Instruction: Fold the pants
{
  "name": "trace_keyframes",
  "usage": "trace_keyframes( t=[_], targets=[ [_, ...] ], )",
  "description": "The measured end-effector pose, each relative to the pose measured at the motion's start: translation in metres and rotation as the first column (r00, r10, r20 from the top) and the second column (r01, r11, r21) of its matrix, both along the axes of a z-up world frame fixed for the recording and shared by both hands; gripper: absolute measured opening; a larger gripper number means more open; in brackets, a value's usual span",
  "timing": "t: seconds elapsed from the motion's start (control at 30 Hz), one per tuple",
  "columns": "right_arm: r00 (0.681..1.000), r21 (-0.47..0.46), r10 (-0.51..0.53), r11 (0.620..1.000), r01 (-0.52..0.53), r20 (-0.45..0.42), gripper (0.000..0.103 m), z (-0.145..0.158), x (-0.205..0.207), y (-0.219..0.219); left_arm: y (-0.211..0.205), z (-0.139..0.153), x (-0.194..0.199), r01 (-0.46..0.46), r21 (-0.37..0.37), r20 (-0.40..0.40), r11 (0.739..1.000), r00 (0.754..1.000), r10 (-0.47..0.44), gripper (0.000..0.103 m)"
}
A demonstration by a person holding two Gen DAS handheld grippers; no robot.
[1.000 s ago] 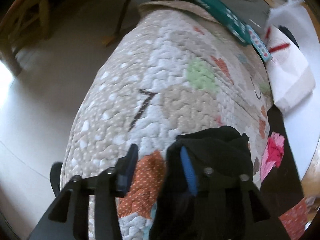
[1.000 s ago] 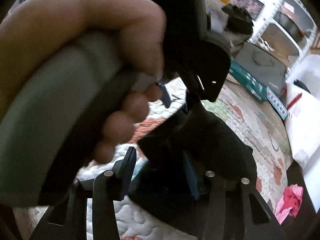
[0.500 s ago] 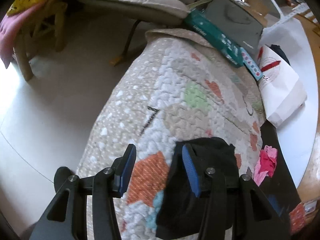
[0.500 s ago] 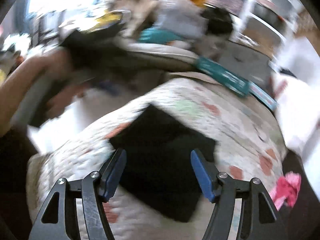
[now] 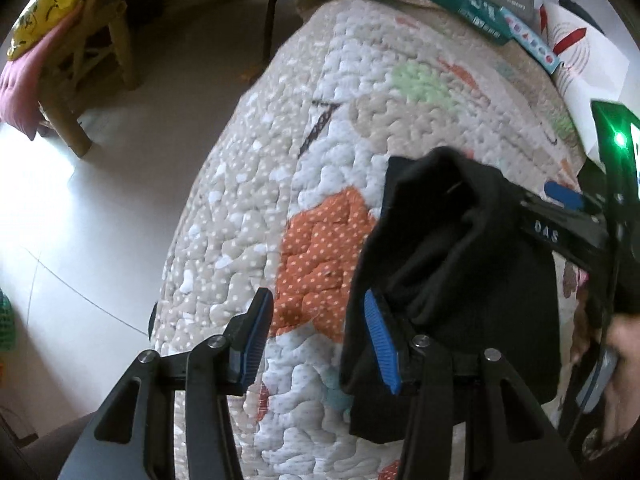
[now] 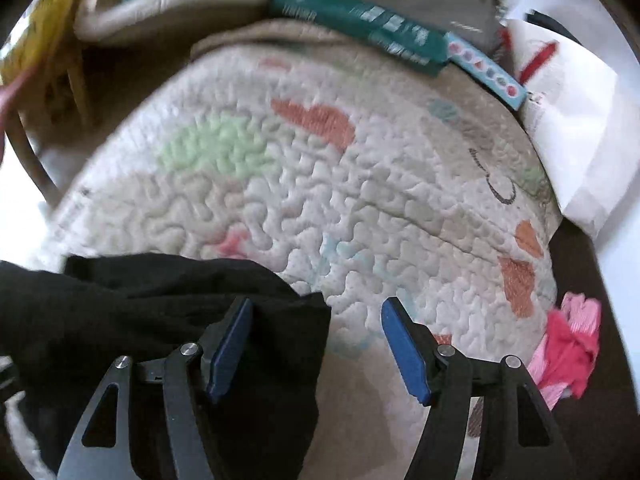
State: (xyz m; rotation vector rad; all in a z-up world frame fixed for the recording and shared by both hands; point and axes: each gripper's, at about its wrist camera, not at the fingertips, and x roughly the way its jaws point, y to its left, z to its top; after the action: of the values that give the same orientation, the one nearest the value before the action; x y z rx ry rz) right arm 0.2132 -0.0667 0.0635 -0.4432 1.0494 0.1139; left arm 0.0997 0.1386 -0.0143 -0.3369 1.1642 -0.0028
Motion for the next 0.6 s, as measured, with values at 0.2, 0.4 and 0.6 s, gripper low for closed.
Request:
trace_keyframes(
  t=[0.2,0.4,0.6],
  targets=[
    [0.998,0.064,-0.046,0.997,0.043,0.051,0.073,0.014,0.008,-0.017,0.003,-0.002,0.001,0.004,-0.028,-0.017,1.000,1.000,-0.004,0.047],
    [0.987,0.283,-0.128,0.954,0.097,0.095,0.074,0.052,-0.033,-0.065,0.020,0.018,-0.003,-0.033,-0.146,0.082,0.989,0.996,0.045,0.046],
    [0.984,0.373,-0.145,0.923,0.098,0.101,0.075,0.051,-0.103,-0.096,-0.001,0.045,-0.026,-0.021,0.020,0.252,1.000,0.968,0.016,0.048]
  ],
)
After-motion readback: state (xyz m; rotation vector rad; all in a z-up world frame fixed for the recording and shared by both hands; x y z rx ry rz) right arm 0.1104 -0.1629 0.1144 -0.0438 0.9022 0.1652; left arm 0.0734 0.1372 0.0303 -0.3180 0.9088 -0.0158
